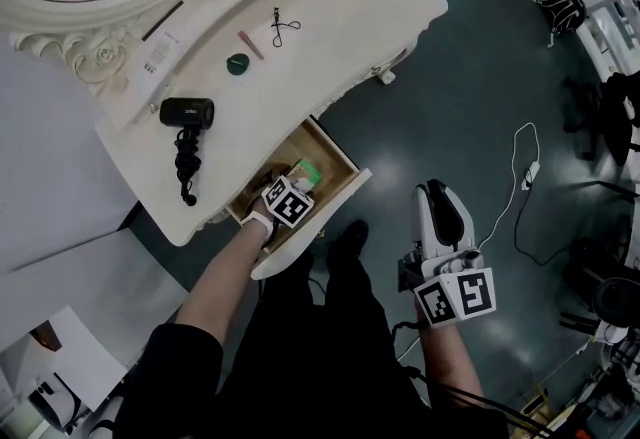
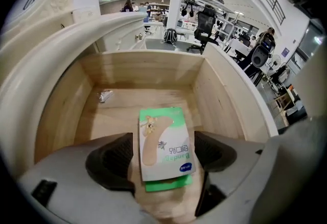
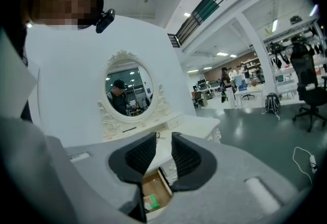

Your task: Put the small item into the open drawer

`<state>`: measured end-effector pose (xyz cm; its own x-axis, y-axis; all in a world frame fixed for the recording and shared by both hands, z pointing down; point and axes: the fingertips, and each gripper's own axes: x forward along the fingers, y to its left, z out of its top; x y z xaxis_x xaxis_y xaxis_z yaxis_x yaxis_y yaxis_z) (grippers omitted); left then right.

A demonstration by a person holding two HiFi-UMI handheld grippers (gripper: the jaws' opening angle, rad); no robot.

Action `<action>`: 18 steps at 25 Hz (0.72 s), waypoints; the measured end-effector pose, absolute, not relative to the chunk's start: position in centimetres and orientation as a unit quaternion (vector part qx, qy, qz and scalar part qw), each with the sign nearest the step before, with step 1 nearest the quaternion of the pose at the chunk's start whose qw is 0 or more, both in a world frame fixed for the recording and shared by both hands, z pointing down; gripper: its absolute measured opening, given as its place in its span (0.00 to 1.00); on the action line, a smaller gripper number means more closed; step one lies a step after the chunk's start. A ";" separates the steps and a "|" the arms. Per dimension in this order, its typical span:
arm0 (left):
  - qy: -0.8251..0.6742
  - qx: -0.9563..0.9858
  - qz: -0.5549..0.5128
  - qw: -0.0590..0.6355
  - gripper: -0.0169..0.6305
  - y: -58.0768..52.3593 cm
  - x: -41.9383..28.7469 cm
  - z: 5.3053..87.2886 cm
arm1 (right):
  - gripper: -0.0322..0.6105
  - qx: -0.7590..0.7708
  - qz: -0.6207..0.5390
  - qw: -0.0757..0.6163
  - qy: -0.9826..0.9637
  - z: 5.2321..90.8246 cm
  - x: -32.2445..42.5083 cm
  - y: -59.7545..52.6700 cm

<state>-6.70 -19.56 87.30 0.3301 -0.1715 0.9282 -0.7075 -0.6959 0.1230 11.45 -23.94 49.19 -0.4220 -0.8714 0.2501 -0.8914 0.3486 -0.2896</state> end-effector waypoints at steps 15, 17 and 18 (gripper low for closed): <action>-0.373 0.826 0.368 0.207 0.59 -19.5 -10.2 70.7 | 0.20 0.510 0.153 0.001 -0.847 44.3 8.7 -24.2; -0.401 0.832 0.329 0.196 0.59 -19.6 -11.6 66.6 | 0.19 0.512 0.147 0.003 -0.846 43.5 8.4 -24.3; -0.415 0.835 0.306 0.191 0.58 -19.6 -12.2 64.3 | 0.19 0.511 0.143 0.001 -0.847 43.0 8.3 -24.2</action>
<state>-12.23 -19.64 64.33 0.4690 -0.5765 0.6691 -0.8099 -0.5828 0.0656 8.25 -24.21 43.04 -0.4773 -0.8661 0.1483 -0.8667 0.4363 -0.2419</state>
